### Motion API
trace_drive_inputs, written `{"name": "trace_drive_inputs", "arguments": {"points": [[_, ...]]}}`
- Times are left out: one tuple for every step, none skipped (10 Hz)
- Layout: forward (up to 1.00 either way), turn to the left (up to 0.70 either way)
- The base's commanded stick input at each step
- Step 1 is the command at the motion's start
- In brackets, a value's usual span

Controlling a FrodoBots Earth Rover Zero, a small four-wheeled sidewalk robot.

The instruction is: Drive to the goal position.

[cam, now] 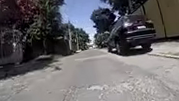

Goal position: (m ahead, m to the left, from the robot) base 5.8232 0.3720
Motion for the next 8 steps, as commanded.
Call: {"name": "trace_drive_inputs", "arguments": {"points": [[1.00,0.00],[1.00,-0.20],[1.00,-0.40],[1.00,-0.40],[1.00,-0.22],[1.00,-0.04],[1.00,0.00],[1.00,0.00]]}}
